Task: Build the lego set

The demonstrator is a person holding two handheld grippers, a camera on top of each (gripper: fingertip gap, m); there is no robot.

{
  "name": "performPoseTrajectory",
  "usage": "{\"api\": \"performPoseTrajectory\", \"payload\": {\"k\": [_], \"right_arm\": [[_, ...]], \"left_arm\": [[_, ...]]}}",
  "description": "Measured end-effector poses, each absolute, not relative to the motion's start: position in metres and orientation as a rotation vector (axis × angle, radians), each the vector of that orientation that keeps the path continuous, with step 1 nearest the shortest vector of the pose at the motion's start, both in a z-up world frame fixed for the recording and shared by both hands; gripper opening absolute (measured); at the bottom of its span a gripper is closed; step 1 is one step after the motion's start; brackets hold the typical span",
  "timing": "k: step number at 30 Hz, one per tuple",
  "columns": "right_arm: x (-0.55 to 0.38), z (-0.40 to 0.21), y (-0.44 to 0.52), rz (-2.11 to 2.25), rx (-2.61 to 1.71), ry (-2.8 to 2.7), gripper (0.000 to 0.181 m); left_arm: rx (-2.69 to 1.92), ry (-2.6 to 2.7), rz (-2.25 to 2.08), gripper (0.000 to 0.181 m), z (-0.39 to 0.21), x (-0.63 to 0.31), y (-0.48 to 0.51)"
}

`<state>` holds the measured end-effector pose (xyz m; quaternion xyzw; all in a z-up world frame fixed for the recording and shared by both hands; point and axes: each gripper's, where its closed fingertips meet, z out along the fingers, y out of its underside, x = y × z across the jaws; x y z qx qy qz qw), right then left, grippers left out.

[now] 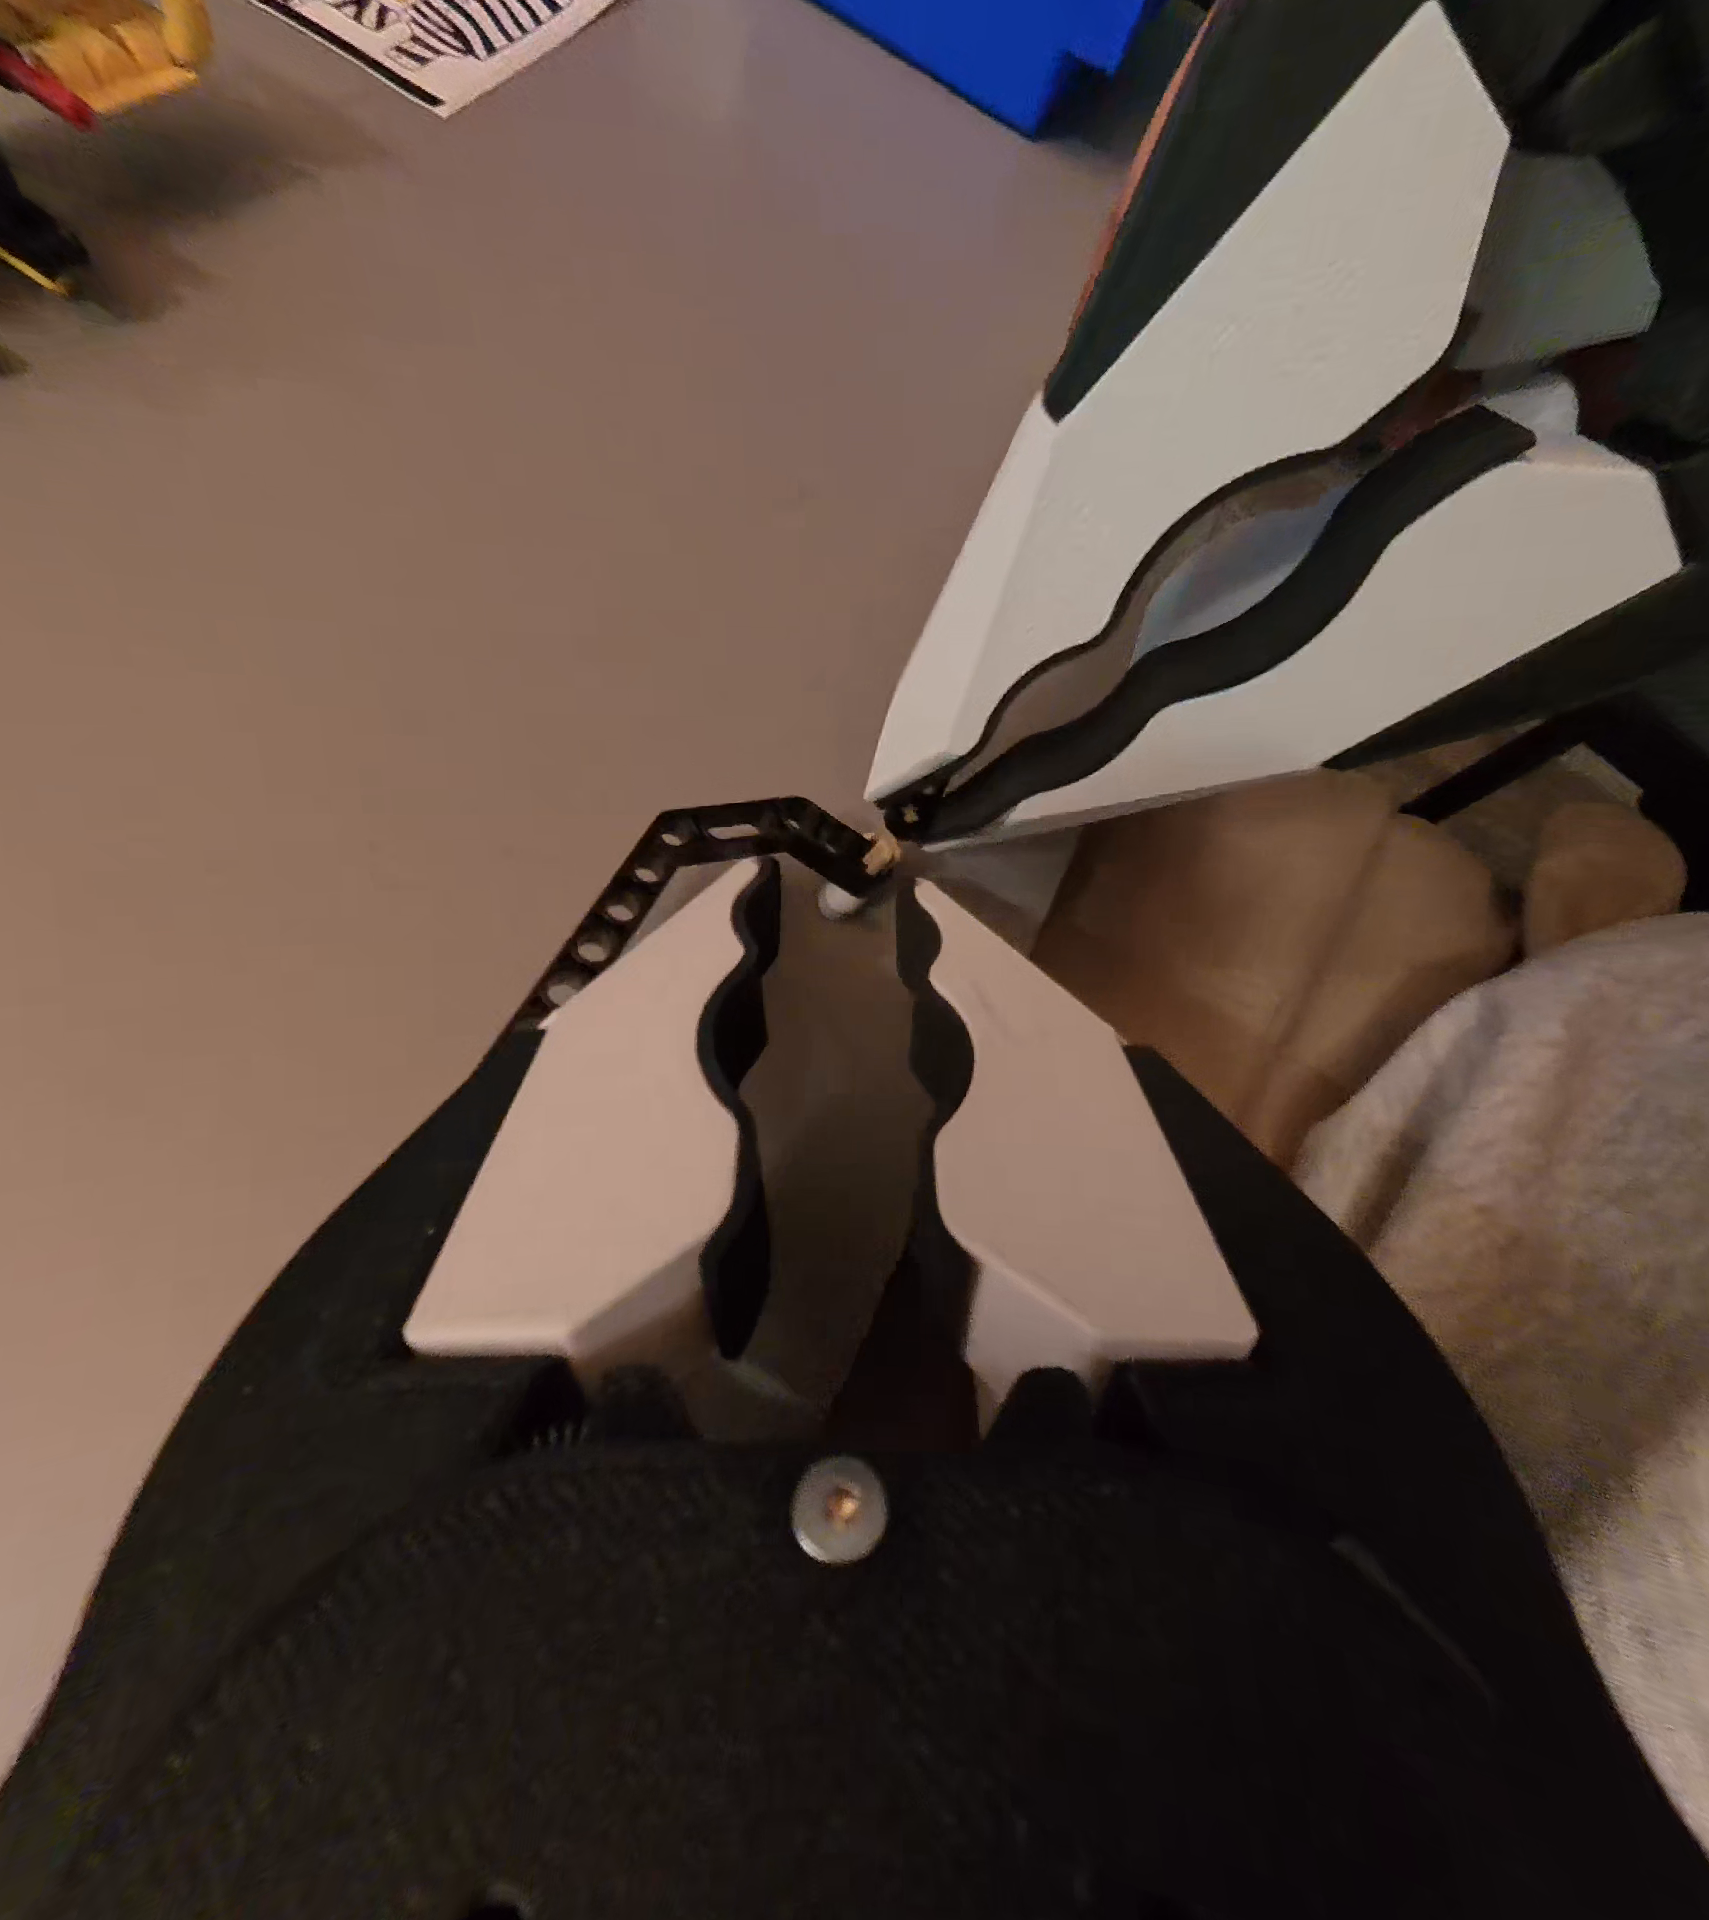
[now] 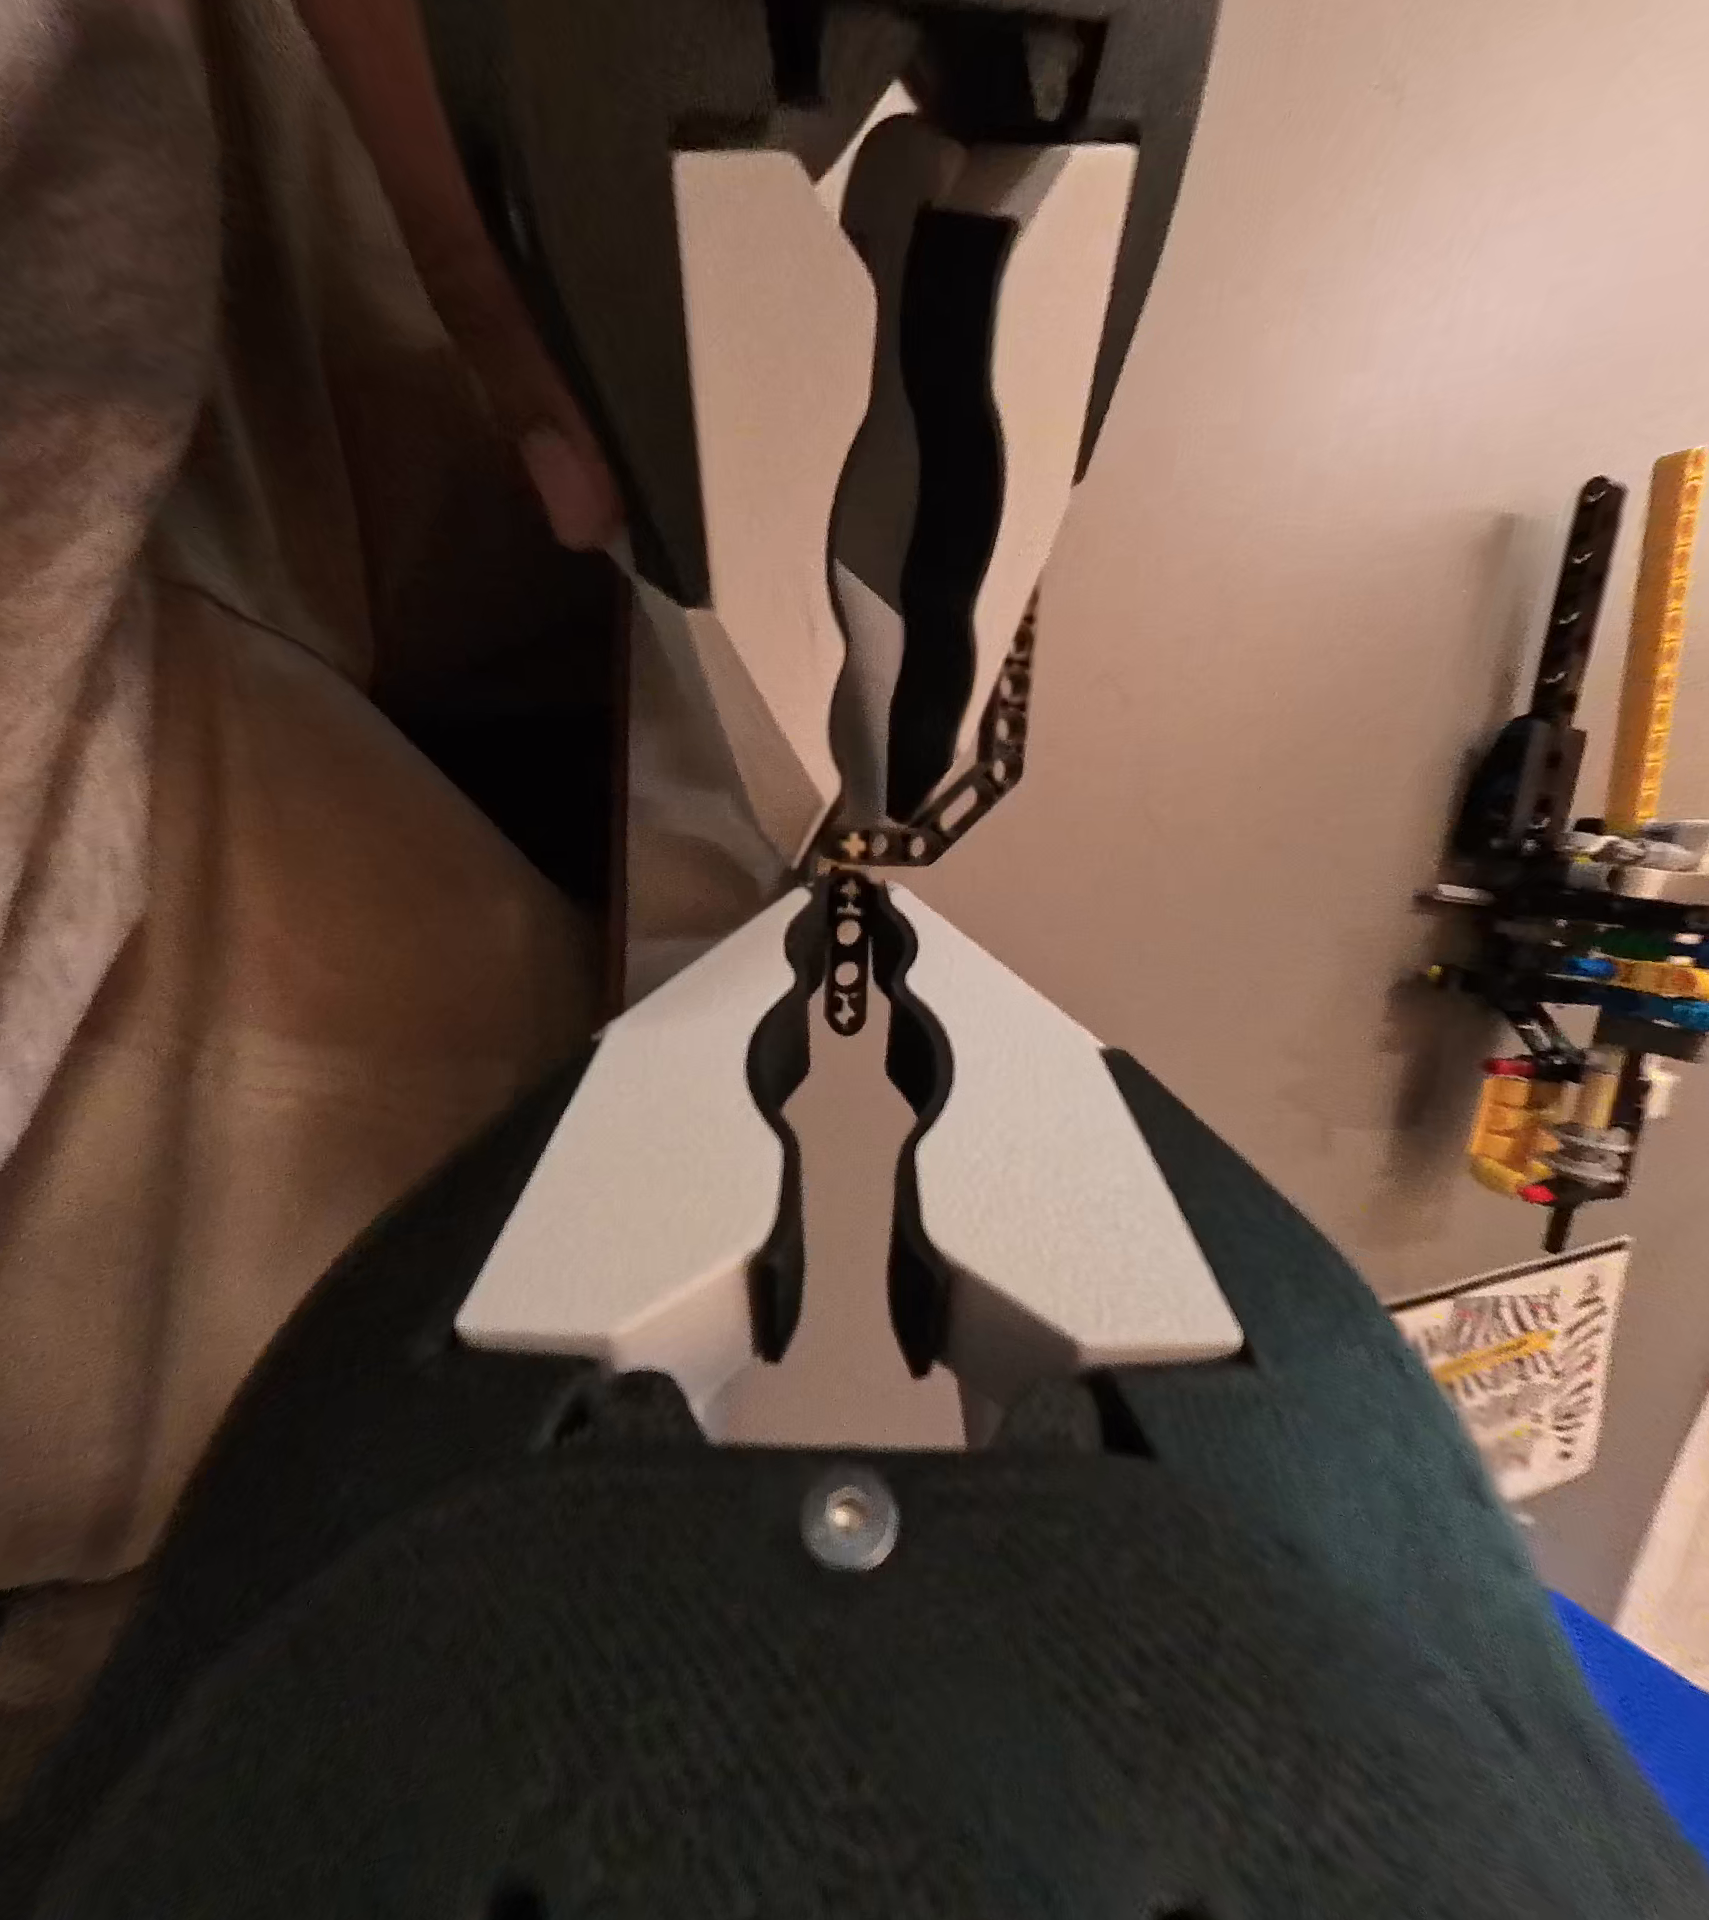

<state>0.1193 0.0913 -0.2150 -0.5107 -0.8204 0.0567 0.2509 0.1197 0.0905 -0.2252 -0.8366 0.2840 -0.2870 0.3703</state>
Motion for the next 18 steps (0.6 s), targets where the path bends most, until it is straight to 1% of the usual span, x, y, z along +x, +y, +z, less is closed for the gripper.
{"api": "performPoseTrajectory", "payload": {"k": [1,5,9,11,18], "right_arm": [[0.1184,-0.2150,0.0903,0.186,-1.415,-2.229,0.006],[0.1153,-0.2135,0.0867,0.308,-1.493,-2.216,0.006],[0.1162,-0.2138,0.0850,0.342,-1.528,-2.223,0.007],[0.1171,-0.2155,0.0822,0.368,-1.576,-2.231,0.011],[0.1183,-0.2131,0.0848,0.403,-1.721,-2.209,0.010]], "left_arm": [[-2.142,0.737,-0.757,0.019,-0.2249,0.1214,0.0891],[-2.141,0.716,-0.753,0.015,-0.2249,0.1206,0.0901],[-2.131,0.722,-0.749,0.013,-0.2247,0.1217,0.0889],[-2.124,0.719,-0.767,0.012,-0.2243,0.1236,0.0878],[-2.126,0.690,-0.801,0.009,-0.2228,0.1245,0.0884]]}}
